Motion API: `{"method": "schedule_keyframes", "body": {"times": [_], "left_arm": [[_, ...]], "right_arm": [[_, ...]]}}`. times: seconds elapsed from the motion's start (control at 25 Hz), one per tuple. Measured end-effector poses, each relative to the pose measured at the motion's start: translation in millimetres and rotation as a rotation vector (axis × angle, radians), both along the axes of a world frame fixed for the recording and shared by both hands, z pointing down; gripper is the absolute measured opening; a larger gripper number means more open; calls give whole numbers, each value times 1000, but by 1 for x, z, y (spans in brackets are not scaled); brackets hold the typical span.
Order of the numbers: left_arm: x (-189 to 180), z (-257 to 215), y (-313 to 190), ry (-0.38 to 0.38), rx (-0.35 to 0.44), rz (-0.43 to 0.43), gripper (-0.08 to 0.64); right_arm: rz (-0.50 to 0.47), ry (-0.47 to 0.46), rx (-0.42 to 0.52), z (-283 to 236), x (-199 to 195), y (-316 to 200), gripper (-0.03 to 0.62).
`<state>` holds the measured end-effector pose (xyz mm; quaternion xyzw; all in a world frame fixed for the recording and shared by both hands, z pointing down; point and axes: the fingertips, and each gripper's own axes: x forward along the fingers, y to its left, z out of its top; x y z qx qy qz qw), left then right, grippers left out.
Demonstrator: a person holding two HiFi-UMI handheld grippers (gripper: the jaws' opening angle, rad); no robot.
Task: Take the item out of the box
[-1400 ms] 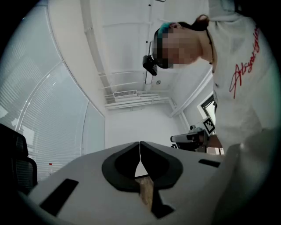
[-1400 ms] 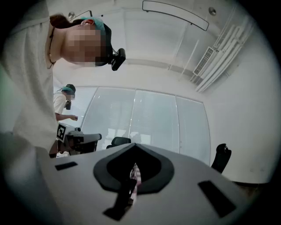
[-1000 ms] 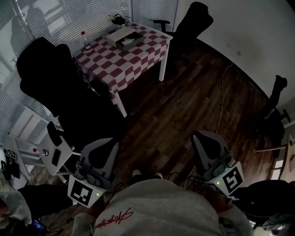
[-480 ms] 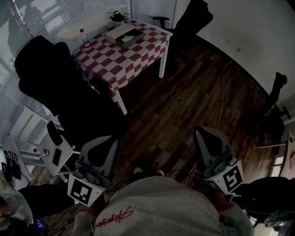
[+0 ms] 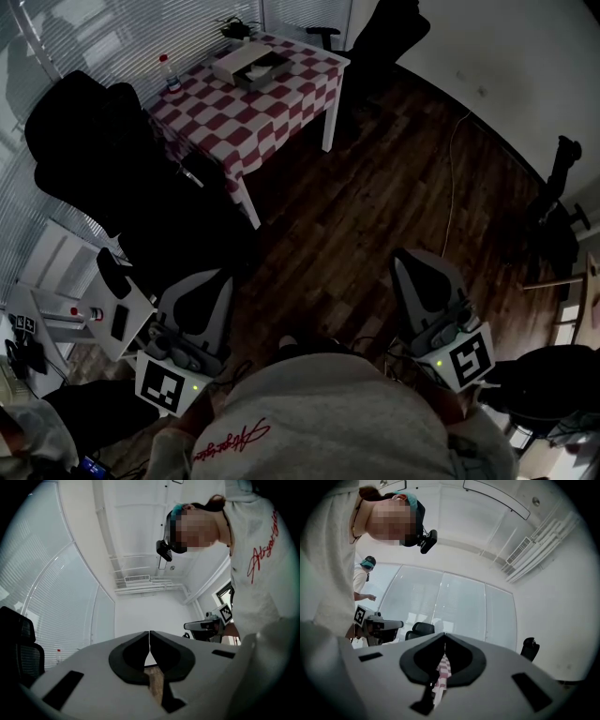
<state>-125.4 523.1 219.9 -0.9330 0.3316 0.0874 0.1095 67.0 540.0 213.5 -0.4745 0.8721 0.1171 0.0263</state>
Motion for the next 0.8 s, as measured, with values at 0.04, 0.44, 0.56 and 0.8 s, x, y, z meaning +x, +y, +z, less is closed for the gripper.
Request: {"method": "schedule_keyframes", "body": {"times": [0.04,0.44,0.56,0.8], "left_arm": [[-4,2,-2,-2,-7,-11,17],[-22,3,2,8,6,59,17],[-23,5,-1,5,-1,78,17],[-22,4,-5,28,4,92,17]], "right_arm": [[1,2,0,1,-3,1,11],[52,-23,-14,6,-21,13,11],[65,-46,-12,1,-25,14,11],[80,-56,-11,1,-23,13,11]]}}
